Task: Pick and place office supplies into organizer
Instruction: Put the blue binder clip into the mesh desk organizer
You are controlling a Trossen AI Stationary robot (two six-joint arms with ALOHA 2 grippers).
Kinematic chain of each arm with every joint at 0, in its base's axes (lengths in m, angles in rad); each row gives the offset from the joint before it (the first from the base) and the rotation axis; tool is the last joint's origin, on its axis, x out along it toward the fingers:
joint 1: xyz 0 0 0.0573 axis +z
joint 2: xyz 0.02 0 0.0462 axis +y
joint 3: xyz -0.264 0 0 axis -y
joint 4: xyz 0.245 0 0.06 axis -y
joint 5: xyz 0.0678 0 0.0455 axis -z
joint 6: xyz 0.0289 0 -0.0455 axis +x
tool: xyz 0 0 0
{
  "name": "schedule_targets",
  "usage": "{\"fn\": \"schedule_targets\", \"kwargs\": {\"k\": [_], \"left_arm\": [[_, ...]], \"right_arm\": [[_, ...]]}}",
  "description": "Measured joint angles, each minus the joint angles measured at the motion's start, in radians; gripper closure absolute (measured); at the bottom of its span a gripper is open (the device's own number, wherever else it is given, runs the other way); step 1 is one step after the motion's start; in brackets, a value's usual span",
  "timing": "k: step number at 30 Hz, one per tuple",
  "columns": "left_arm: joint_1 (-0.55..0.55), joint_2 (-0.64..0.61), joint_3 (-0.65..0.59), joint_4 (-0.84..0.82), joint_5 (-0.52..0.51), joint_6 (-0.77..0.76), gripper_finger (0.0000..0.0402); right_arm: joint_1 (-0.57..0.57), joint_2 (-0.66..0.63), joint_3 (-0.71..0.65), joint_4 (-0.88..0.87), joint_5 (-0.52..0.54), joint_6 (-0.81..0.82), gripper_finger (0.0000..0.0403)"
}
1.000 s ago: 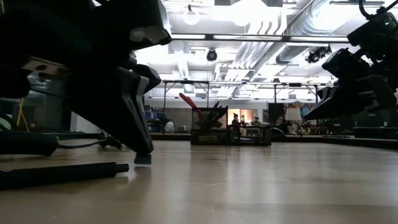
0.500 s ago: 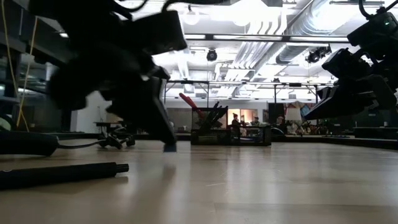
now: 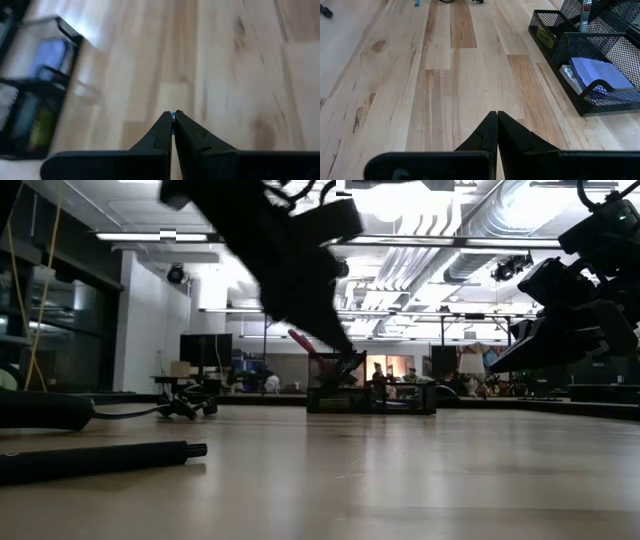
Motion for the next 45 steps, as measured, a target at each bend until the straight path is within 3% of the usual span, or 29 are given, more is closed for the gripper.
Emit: {"fn": "schedule_targets", "kwargs": {"k": [9,14,19,24,38,45], "left_arm": [[0.168,-0.001,0.197,-0.238,0.006,0.096,0.0401],[0.294,-0.002,0.233,-0.266,0.121,0.127,0.0401],[0.404,-0.002,0.232,-0.268,0.163,0.131,0.0401],[0.484,-0.002,0.232,-0.251,0.300,0.150,0.0401],[0.522,0.001,0.215,-0.156,0.352,0.204,0.0401],[0.528,0.097,0.214,-0.138,0.337,0.208,0.0401]], "right_arm": [[0.000,0.000,0.000,0.000,0.000,0.000,0.0402],[0.000,0.000,0.000,0.000,0.000,0.000,0.0402],[0.000,0.000,0.000,0.000,0.000,0.000,0.0402],[0.000,0.000,0.000,0.000,0.000,0.000,0.0402],[0.000,0.000,0.000,0.000,0.000,0.000,0.0402],[0.000,0.000,0.000,0.000,0.000,0.000,0.0402]]}}
